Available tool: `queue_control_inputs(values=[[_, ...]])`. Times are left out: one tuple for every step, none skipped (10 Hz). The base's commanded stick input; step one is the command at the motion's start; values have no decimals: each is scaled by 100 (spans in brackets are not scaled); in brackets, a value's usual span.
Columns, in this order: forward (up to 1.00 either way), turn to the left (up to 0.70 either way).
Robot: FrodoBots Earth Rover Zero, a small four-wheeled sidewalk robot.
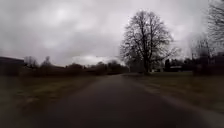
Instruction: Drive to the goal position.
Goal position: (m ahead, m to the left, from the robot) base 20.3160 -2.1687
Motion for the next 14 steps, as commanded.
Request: queue_control_inputs(values=[[100, 0], [100, 0], [100, 0], [100, 0], [100, 0], [100, 0], [100, 0], [100, 0], [100, 0], [100, 0], [100, 0], [100, 0], [100, 0], [100, 0]])
